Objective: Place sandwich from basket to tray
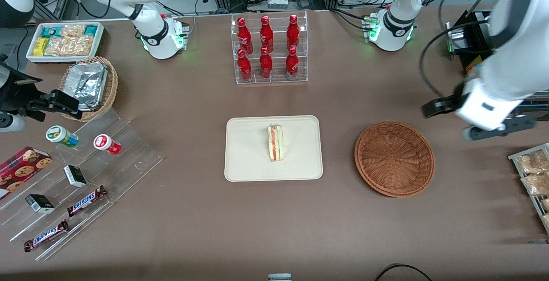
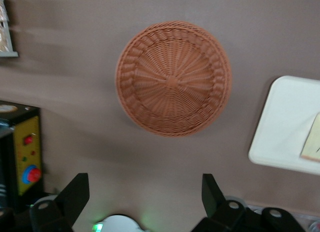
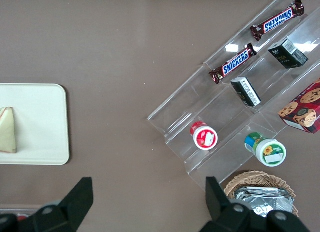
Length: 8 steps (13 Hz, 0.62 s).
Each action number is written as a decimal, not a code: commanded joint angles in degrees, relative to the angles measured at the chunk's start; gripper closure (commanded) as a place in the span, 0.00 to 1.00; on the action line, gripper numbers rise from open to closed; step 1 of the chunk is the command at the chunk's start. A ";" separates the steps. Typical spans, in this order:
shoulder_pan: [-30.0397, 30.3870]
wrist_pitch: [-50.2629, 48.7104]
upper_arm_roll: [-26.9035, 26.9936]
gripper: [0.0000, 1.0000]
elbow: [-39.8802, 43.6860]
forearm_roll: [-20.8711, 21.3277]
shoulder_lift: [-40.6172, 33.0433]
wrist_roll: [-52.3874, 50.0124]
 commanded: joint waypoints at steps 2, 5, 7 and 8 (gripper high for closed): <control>-5.47 0.17 14.28 0.01 -6.31 -5.52 -8.30 11.02; -12.53 1.83 25.57 0.01 -12.36 -5.70 -14.09 16.23; -14.29 3.68 28.22 0.01 -17.63 -6.14 -18.66 16.67; -15.60 4.55 29.63 0.01 -20.18 -6.14 -20.94 18.24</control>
